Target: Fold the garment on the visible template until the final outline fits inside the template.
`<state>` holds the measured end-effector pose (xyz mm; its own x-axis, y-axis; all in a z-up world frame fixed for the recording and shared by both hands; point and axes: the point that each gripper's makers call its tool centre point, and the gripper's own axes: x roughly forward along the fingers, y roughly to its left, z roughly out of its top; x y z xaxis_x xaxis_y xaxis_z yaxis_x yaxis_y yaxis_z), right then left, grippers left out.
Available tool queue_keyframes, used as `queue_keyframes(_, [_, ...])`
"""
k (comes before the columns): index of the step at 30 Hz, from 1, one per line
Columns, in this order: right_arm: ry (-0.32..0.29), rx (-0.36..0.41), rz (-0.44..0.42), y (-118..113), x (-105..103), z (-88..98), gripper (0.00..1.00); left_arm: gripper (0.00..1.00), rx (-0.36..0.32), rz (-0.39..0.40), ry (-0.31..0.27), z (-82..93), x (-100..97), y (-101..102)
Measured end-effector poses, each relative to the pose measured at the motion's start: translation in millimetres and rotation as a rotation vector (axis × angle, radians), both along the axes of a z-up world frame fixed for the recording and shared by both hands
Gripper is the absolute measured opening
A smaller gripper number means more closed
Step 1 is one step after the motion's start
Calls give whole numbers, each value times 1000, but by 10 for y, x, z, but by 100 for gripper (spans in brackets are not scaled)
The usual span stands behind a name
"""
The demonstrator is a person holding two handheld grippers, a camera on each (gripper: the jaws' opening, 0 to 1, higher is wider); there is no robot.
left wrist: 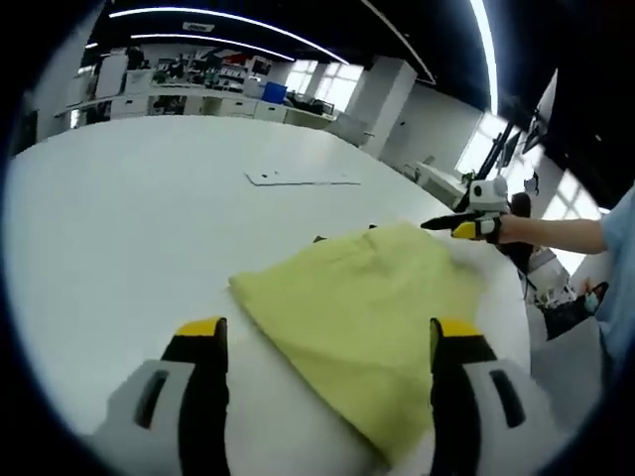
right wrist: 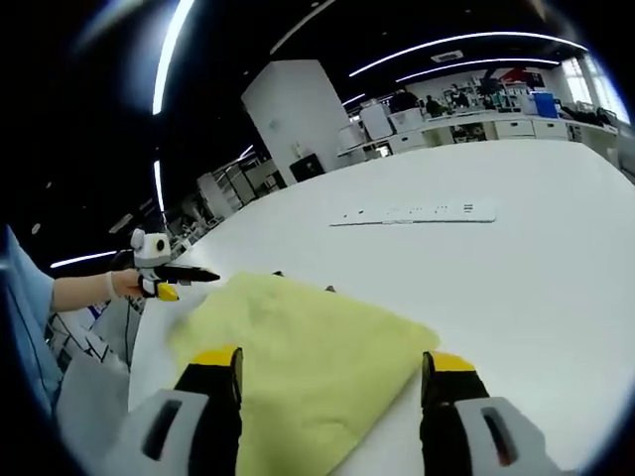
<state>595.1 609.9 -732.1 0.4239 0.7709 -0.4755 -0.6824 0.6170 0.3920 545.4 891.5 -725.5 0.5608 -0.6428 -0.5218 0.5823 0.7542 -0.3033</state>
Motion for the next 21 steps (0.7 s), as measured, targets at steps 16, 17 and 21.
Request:
queue_keyframes(16, [-42, -117, 109, -141, -428, -25, 86, 84, 180, -197, -48, -38, -497, -87])
queue_keyframes(17, [-42, -120, 116, -145, -468, -17, 86, 83, 197, -207, -50, -43, -524, -80])
queue_keyframes(21, [-53, -139, 132, -184, -571, 3, 86, 82, 212, -229, -44, -64, -608, -72])
